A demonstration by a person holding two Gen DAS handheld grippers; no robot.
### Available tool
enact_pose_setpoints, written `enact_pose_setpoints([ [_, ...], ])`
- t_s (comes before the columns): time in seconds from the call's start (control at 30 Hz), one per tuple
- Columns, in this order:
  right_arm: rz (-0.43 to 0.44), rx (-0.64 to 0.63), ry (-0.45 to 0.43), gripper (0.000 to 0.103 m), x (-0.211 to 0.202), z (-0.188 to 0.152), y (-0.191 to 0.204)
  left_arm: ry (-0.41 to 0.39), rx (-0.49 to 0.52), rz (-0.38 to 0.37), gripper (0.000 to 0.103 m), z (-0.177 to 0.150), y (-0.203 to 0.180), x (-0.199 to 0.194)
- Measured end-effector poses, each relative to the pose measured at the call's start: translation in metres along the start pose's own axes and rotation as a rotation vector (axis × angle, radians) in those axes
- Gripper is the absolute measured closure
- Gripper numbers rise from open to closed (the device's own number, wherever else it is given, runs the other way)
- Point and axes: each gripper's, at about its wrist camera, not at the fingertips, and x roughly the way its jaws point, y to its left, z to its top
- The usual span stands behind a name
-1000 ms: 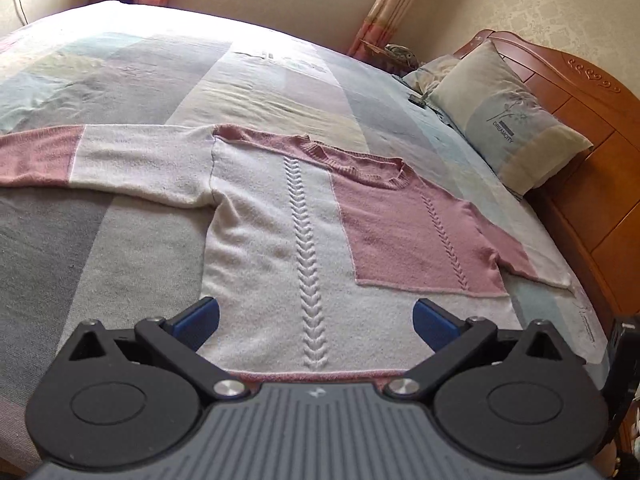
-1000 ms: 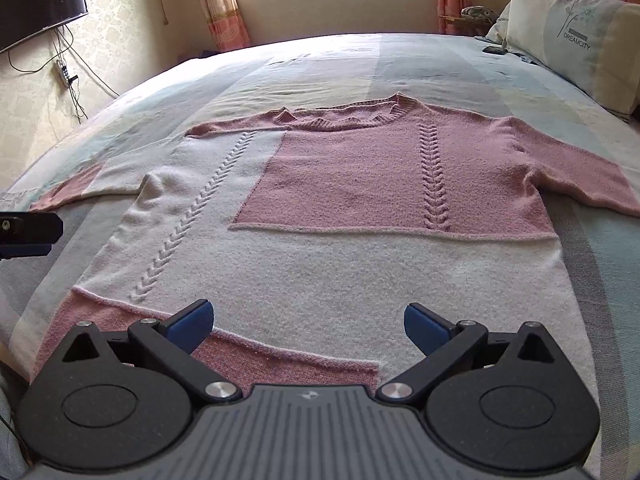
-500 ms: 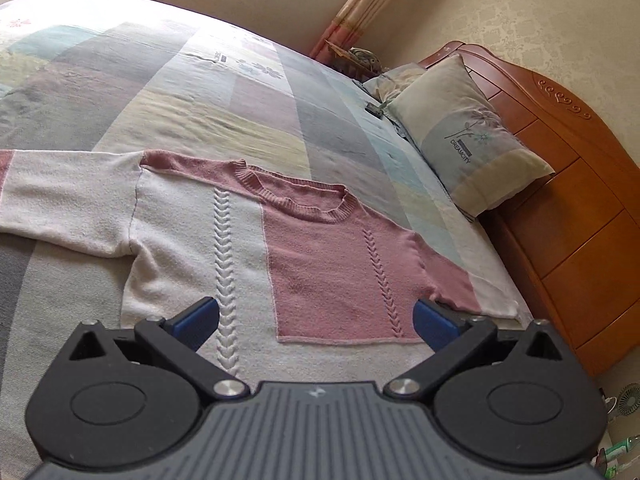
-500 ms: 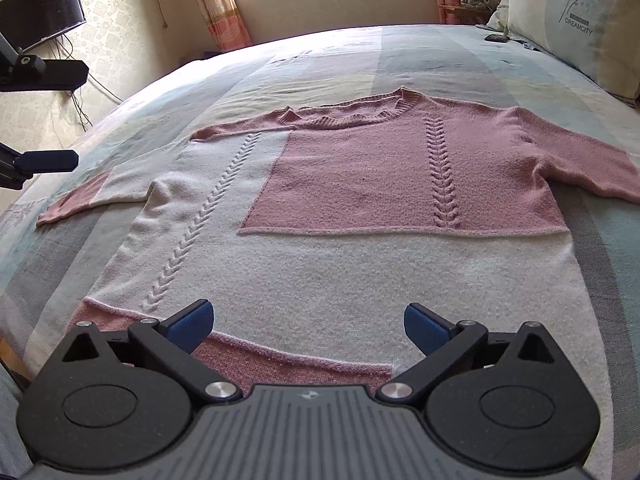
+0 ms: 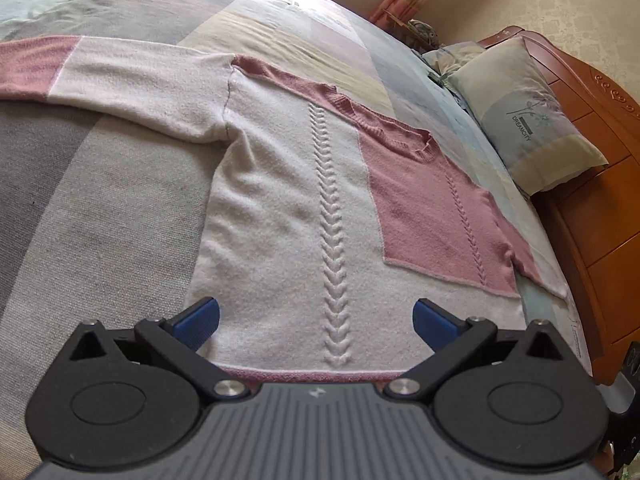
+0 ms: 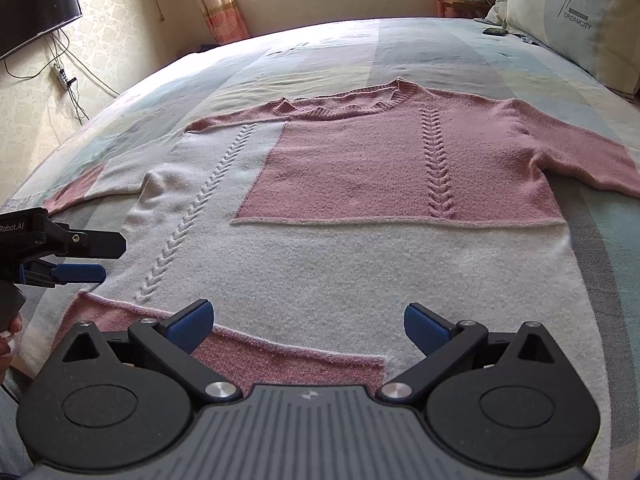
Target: Fold clothes
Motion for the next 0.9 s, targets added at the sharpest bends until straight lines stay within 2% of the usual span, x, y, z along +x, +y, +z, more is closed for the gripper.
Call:
enact_pose_setpoints([
  [0.27,-0.021,-0.001,0.011,0.000,0.007,-0.001,0.000,-0.226,-0.053,0.131,0.001,0.045,0.059,-0.037],
  [0.4,-0.007,-0.007,-0.001,0.000,0.010,-0.002,0.003,-0.286,-0.123,0.168,0.001,0.051,0.100,-0.032],
  [0.5,0.019,-0.011,-0.025,0.000,0.010,-0.001,0.007,-0.332,-0.114,0.172,0.001,0.054,0.119,-0.025],
  [0.67,0.046,0.007,-0.046,0.000,0.018,0.003,0.013,-0.352,-0.194,0.140,0.001,0.060,0.153,-0.017],
  [0.8,0.068,0.037,-0.042,0.000,0.026,0.004,0.014,-0.376,-0.185,0.118,0.001,0.065,0.164,-0.017],
  [0.9,0.052,0.030,-0.046,0.000,0.029,0.003,0.015,-0.388,-0.194,0.094,0.001,0.068,0.171,-0.015],
])
